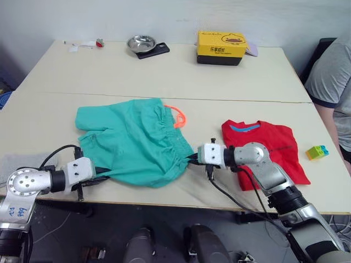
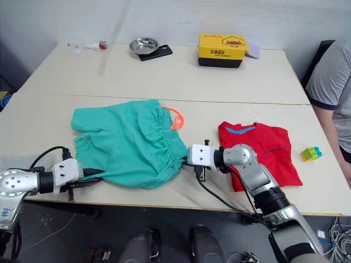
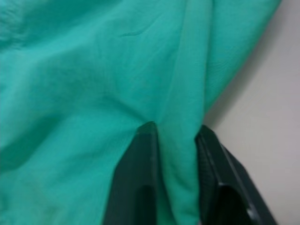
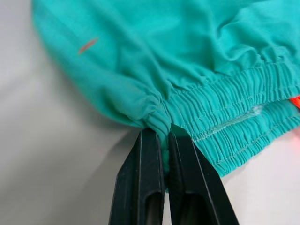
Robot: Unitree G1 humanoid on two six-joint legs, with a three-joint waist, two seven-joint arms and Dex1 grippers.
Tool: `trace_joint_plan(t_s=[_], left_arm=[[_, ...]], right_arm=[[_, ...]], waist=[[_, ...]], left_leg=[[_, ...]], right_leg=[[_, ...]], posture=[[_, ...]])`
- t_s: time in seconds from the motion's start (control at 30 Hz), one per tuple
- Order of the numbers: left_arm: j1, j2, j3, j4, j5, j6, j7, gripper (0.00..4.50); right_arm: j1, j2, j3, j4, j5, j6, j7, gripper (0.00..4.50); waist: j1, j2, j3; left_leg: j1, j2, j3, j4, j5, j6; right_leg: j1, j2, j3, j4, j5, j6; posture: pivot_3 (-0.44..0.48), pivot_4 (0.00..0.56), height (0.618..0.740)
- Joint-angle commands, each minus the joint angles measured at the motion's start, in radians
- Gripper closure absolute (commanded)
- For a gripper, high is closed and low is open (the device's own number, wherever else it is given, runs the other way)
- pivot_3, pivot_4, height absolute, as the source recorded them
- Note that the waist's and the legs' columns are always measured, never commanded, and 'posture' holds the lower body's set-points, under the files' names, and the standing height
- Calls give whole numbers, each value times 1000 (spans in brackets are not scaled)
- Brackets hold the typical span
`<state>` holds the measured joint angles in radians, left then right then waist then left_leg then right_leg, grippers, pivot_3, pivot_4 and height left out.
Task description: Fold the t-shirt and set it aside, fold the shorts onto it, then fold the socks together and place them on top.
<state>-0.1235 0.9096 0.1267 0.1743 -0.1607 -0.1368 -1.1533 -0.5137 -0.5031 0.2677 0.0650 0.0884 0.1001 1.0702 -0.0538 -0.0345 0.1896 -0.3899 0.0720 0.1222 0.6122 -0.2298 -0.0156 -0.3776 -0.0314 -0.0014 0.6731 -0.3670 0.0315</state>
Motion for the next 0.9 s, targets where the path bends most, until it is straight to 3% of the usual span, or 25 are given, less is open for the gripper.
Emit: trace_joint_plan(t_s=[0.03, 0.27, 0.4, 0.53, 0.63, 0.77, 0.9], left_arm=[[-162, 10, -21, 100, -28, 7, -57, 4476], [-482, -67, -97, 272, -55, -38, -204, 4476], [-635, -111, -109, 364, -86, -14, -284, 4476], [-703, -98, -118, 386, -124, 164, -362, 4476], [-700, -76, -124, 427, -84, 208, -330, 4476], [-606, -71, -113, 443, -51, 154, -279, 3604], [-467, -58, -57, 389, -71, 52, -232, 2287]], right_arm=[[35, -47, -132, -157, 174, 189, 15, 4500], [166, -233, -337, -339, 327, 395, 15, 4500], [251, -302, -423, -424, 420, 458, 34, 4500], [280, -306, -461, -488, 516, 562, -6, 4500], [276, -285, -456, -502, 554, 637, -77, 4500], [259, -241, -402, -464, 495, 650, -192, 4500], [235, -175, -363, -450, 474, 662, -279, 4500]], waist=[[5, 0, 0], [24, 0, 0], [22, -1, 0], [13, -1, 0], [-1, -1, 0], [-6, -1, 0], [-8, -2, 1]], left_leg=[[-1, 0, -1, 0, 0, 0], [-7, 0, -1, 0, -3, 1], [-18, 1, 0, 4, -2, -1], [-20, 2, 3, 7, -1, -4], [-17, 2, 5, 8, -1, -3], [-16, 2, 5, 10, -1, -3], [-15, 2, 5, 10, -1, -3]], right_leg=[[0, 0, -1, -1, 0, 0], [-1, 0, -3, -10, 0, 1], [-12, 5, -1, -9, 0, 4], [-16, 7, 2, -3, -1, 7], [-15, 7, 6, 0, -2, 8], [-15, 6, 7, 4, -1, 9], [-16, 6, 7, 7, -2, 9]], posture=[[0, 150, 740], [0, 150, 740], [0, 150, 740], [0, 150, 740], [0, 150, 740], [0, 150, 740], [0, 150, 740]])
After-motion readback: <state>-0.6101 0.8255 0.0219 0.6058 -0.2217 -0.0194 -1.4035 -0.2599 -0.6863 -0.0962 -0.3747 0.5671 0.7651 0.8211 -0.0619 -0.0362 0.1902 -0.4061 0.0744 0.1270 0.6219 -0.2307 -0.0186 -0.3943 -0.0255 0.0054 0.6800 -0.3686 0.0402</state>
